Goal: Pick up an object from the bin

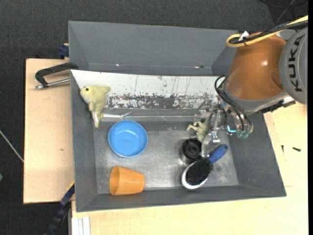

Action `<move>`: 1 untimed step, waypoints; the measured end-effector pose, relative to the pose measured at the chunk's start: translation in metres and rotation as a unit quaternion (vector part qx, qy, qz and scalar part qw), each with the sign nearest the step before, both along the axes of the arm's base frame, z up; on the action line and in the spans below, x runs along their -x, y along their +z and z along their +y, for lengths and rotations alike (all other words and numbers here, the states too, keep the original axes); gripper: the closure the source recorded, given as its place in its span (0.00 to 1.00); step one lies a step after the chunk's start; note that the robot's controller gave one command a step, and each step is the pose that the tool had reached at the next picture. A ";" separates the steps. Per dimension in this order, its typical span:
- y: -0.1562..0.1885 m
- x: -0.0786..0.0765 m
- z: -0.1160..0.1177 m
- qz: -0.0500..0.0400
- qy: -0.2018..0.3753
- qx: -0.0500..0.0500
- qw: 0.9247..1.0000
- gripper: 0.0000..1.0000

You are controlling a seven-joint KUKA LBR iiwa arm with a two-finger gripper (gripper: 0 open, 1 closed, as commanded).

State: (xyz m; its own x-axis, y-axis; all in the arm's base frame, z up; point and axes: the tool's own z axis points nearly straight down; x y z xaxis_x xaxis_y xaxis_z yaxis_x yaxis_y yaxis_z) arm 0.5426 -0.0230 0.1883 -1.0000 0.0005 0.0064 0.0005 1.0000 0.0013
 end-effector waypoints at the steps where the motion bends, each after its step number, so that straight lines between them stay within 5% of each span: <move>1: -0.085 0.000 -0.029 -0.017 -0.011 0.001 1.000 0.00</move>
Offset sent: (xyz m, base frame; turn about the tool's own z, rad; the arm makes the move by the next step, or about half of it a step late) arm -0.0105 -0.0374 -0.1183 0.0272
